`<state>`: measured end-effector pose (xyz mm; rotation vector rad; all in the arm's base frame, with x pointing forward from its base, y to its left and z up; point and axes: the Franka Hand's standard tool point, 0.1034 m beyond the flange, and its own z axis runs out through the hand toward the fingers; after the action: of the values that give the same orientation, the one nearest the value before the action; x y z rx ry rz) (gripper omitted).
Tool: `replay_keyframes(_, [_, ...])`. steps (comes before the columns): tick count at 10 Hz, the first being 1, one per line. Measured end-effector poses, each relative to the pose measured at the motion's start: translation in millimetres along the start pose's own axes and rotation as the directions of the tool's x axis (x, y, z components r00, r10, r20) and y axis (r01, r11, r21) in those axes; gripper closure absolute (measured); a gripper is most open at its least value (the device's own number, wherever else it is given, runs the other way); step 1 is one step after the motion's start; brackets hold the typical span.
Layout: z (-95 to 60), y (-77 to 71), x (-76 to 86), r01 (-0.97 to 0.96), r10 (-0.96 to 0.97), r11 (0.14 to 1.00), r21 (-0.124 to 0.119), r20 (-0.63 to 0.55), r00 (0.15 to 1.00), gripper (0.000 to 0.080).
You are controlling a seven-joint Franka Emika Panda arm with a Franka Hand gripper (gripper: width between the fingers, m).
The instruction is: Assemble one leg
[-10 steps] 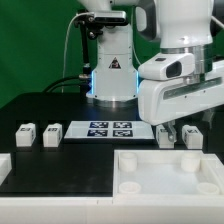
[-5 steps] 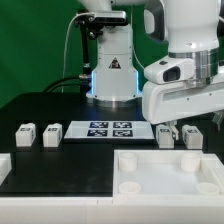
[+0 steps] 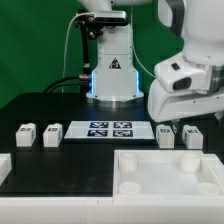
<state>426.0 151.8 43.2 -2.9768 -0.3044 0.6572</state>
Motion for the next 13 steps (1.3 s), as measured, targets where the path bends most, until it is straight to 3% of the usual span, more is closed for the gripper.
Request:
replay_keyframes(2, [2.4,1.0,3.8,0.004,-0.006,1.0,0.018,0.117,0.993,0.015])
replay_keyframes(3, [3.7,0.7,-2.0,0.003,-0.007,1.0,0.022,0.186,0.983,0.015])
replay_keyframes(5, [4.3,-0.1,4.6,0.003,-0.008,1.0,0.027,0.183,0.983,0.015])
replay_keyframes(8, [17.0,-10.4,-5.1,-0.101,0.1,0.995,-0.01,0.228,0.968,0.015])
replay_keyframes(13, [35.5,-15.0,-10.5,-0.098,0.098,0.995,-0.012,0.238,0.966,0.015])
